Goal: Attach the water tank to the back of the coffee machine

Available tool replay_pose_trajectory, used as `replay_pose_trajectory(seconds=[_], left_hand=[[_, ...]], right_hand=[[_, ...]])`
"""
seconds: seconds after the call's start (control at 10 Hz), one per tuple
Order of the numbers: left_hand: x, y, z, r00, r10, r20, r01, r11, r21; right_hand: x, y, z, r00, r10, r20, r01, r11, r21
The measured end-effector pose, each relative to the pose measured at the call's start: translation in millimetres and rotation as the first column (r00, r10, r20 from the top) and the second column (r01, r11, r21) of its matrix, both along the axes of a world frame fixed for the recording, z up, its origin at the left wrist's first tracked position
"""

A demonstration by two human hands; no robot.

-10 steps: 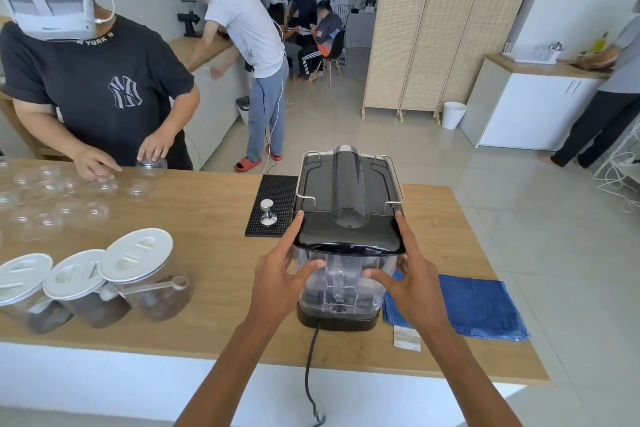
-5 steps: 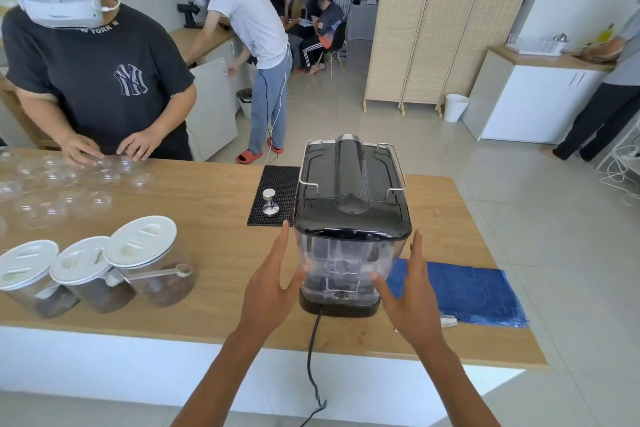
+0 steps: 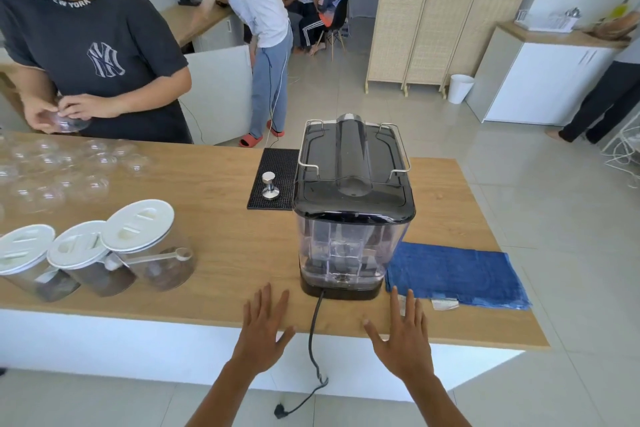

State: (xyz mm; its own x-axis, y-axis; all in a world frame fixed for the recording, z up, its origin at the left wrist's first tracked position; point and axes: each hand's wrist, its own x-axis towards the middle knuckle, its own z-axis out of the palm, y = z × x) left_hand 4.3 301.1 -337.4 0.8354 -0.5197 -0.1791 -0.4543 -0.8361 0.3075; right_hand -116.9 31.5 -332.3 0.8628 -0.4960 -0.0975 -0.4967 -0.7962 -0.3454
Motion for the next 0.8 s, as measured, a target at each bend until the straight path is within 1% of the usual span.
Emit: replay_pose_trajectory(seconds=[0.1, 0.2, 0.3, 0.4, 0.5, 0.6, 0.7, 0.8], left_hand=[[-1.7, 2.2, -6.8, 0.999, 0.015, 0.043, -0.014, 1.000, -0.021], [-2.2, 1.1, -8.0, 0.996, 0.040, 0.073, -0.039, 0.999, -0.017], [-4.4, -2.2, -8.5, 0.995, 0.051, 0.082, -0.050, 0.999, -0.009], [-5.0, -3.3, -7.5, 0.995, 0.065, 0.074, -0.063, 0.998, -0.032], [-4.3, -3.4, -9.4, 0.995, 0.062, 0.080, -0.061, 0.998, -0.022], [-4.0, -2.8, -10.2, 0.995, 0.062, 0.078, -0.062, 0.998, 0.007], [-2.4, -3.2, -14.2, 0.994, 0.059, 0.091, -0.059, 0.998, -0.004], [-1.7, -2.9, -14.6, 0.995, 0.067, 0.080, -0.064, 0.997, -0.036]], right_hand=[[-1.4, 0.2, -5.2, 1.000, 0.019, -0.020, -0.020, 0.998, -0.058], [-5.5, -0.4, -6.8, 1.000, 0.026, -0.005, -0.027, 0.997, -0.067], [-6.5, -1.0, -8.2, 1.000, 0.029, -0.006, -0.030, 0.996, -0.078], [-5.4, 0.6, -7.2, 0.999, 0.024, -0.038, -0.027, 0.997, -0.078], [-5.6, -0.5, -9.5, 1.000, 0.022, -0.016, -0.024, 0.996, -0.091], [-6.1, 0.3, -5.9, 0.999, 0.017, -0.033, -0.020, 0.996, -0.084], [-5.5, 0.6, -3.5, 1.000, 0.008, -0.026, -0.010, 0.999, -0.050], [2.4, 3.9, 20.3, 0.995, -0.064, 0.073, 0.060, 0.997, 0.051]])
